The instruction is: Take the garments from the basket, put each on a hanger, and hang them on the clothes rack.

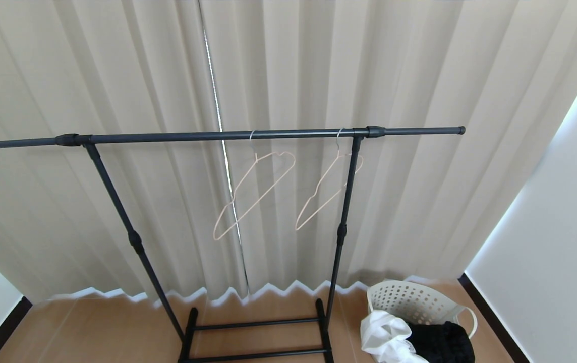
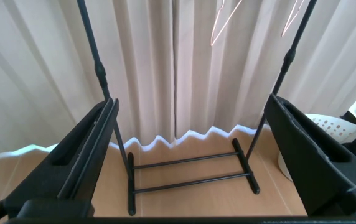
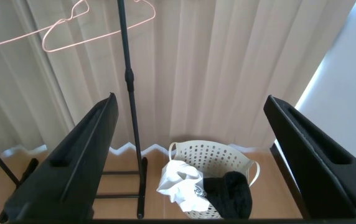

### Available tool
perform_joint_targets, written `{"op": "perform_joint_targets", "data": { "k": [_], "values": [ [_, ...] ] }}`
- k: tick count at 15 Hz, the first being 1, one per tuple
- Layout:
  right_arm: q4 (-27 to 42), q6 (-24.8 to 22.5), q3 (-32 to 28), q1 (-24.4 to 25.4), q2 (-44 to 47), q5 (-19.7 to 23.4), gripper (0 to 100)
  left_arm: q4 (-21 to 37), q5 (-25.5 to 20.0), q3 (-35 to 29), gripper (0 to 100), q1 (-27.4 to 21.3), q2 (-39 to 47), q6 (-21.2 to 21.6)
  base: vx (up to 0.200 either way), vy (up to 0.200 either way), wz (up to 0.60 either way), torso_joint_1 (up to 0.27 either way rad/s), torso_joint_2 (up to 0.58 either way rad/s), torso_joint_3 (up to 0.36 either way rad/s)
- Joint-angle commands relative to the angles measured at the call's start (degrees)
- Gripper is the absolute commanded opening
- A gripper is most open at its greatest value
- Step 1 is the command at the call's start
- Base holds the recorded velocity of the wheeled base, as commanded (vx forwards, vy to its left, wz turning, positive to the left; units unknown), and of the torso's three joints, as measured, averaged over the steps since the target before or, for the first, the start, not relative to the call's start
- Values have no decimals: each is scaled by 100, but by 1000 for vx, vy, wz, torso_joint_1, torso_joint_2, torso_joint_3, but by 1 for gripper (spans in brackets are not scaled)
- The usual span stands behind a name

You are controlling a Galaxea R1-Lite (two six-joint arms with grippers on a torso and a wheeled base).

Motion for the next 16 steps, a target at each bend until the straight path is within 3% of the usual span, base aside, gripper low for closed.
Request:
{"op": "perform_joint_targets", "data": {
  "k": [1, 16],
  "values": [
    [-2, 4, 0, 2, 7, 0, 100, -3, 0, -5, 100, 1, 4, -2, 0, 0, 0, -105, 212, 129],
    [-2, 13, 0, 2, 7, 0, 100, -3, 0, -5, 100, 1, 4, -2, 0, 0, 0, -142, 322, 179]
  ]
}}
